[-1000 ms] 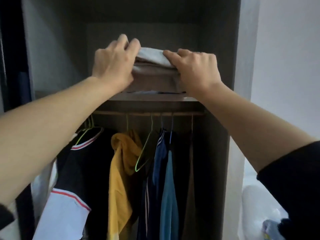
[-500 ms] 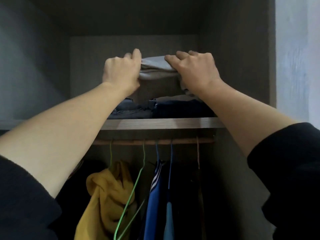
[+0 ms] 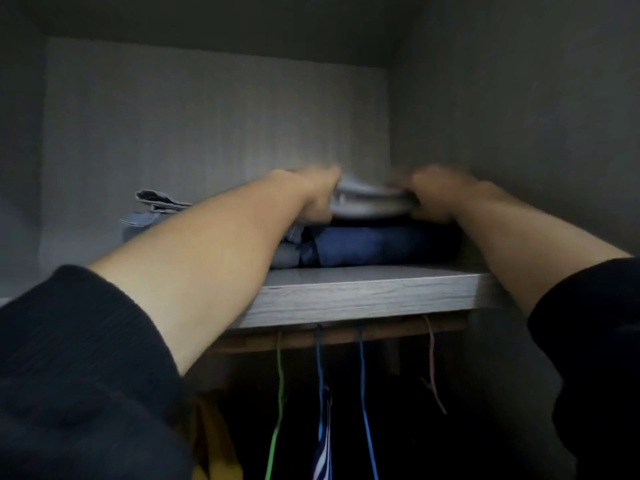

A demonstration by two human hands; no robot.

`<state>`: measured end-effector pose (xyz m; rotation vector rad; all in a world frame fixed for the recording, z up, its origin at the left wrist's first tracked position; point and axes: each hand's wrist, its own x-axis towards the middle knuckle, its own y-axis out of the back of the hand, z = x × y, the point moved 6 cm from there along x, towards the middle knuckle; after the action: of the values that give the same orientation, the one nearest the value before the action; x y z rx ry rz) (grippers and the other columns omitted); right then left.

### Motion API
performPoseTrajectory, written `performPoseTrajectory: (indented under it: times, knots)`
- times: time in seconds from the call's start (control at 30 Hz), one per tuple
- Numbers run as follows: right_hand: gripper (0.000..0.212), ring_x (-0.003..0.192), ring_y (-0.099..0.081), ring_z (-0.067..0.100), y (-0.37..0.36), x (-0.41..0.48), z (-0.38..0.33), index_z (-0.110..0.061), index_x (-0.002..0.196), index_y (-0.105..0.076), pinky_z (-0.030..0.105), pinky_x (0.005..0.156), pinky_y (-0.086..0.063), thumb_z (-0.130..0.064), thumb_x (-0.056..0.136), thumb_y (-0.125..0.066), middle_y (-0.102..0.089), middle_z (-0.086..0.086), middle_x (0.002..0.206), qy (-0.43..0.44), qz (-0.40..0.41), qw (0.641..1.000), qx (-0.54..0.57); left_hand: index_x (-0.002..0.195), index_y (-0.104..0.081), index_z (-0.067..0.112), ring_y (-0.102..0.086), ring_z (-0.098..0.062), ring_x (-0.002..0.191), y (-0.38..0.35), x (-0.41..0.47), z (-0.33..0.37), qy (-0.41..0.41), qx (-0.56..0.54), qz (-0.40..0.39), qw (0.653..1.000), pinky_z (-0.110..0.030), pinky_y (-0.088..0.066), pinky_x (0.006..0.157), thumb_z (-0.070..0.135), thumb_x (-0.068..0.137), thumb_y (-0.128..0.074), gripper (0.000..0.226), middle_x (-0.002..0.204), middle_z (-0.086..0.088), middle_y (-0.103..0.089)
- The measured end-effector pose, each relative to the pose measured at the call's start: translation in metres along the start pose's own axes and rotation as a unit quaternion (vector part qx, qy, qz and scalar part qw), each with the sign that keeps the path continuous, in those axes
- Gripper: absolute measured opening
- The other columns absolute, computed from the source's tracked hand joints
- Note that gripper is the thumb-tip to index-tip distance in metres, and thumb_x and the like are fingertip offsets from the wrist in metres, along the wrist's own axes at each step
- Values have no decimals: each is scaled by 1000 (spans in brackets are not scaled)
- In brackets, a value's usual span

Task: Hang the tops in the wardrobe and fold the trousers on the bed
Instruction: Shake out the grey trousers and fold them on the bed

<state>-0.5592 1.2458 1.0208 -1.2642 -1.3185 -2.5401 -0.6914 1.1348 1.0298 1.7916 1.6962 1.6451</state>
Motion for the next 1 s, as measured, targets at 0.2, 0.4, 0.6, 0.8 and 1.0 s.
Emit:
performPoseTrajectory:
  times: [0.2, 0.4, 0.6, 0.8, 1.0]
  knots:
    - [48, 119, -58, 36, -9, 4, 0, -27, 130, -64, 35, 95, -47, -9, 85, -59, -62, 16, 131, -11, -59, 997, 44, 131, -46, 16, -58, -28, 108, -20, 5, 4, 5, -71, -123, 990, -29, -46, 83, 21, 89, -64, 46, 121, -9, -58]
    - [55, 120, -57, 35, -11, -13, 3, -33, 133, -60, 37, 97, -50, -19, 80, -61, -60, 13, 134, -29, -64, 994, 80, 107, -69, 22, -62, -29, 102, 20, -13, -9, 53, -164, 65, 983, -34, -52, 86, 20, 84, -55, 27, 113, -7, -69]
    - [50, 125, -53, 35, 14, -45, 3, -29, 141, -49, 41, 96, -47, -44, 93, -49, -53, 13, 140, -75, -10, 997, 14, 120, -57, 14, -56, -37, 113, 81, -65, 3, 56, -31, 293, 954, -46, -41, 94, 30, 85, -43, 41, 122, -17, -61]
    - [53, 134, -40, 38, 41, -91, -10, -27, 145, -38, 51, 100, -42, -47, 97, -45, -34, 16, 152, -94, 118, 989, 9, 143, -38, 15, -28, -35, 140, 92, -117, 22, 42, -51, 324, 944, -57, -25, 111, 35, 87, -43, 59, 154, -18, -30]
    - [50, 134, -40, 42, 55, -151, -19, -21, 144, -43, 55, 101, -41, -37, 98, -50, -34, 19, 154, -100, 259, 961, -18, 154, -16, 16, -6, -37, 149, 66, -150, 37, 23, -70, 334, 940, -62, -14, 115, 41, 93, -39, 70, 161, -21, -5]
